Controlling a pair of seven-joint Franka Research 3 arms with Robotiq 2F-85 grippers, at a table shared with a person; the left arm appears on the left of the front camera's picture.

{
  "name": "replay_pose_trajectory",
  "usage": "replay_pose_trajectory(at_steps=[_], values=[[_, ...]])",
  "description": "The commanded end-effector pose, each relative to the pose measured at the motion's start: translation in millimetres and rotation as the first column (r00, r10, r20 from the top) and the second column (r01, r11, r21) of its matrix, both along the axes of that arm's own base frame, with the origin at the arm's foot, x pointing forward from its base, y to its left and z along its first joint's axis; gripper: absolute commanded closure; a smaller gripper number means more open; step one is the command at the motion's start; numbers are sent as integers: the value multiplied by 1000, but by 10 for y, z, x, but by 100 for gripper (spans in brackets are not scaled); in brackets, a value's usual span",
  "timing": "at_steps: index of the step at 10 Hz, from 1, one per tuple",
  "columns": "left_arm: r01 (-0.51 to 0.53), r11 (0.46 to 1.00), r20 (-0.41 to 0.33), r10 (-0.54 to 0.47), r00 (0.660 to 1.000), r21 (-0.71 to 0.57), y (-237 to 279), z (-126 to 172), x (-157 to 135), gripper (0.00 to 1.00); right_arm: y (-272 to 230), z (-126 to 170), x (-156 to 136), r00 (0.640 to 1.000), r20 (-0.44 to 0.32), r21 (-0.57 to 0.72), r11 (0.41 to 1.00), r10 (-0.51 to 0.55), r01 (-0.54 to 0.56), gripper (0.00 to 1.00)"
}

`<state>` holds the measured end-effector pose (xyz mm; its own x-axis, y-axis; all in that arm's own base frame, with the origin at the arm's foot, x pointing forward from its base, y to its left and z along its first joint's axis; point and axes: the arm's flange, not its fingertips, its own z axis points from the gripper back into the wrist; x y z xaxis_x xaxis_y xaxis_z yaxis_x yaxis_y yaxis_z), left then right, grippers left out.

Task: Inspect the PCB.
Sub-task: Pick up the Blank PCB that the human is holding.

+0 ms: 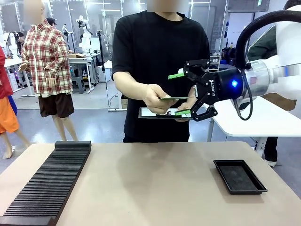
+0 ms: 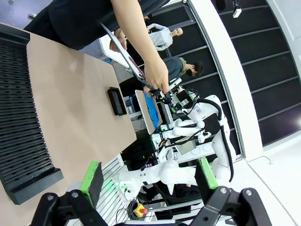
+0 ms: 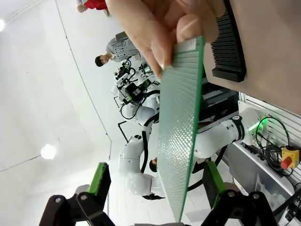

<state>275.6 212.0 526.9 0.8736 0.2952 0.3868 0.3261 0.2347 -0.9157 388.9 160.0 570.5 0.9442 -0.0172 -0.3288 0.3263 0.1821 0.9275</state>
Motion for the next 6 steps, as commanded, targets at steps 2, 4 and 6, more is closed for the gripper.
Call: replay_pose_trajectory(at_steps=[2, 4, 6], values=[[6, 1000, 9, -6, 1000, 3, -16, 10, -13, 0, 9, -6, -31, 999, 34, 52, 999, -15, 13, 51], [6, 1000, 9, -6, 1000, 3, -16, 10, -13, 0, 9, -38, -95, 999, 38, 64, 998, -6, 3, 100], [6, 1000, 9, -6, 1000, 3, -16, 10, -13, 0, 6, -114, -118, 1000, 25, 61, 998, -9, 7, 100]])
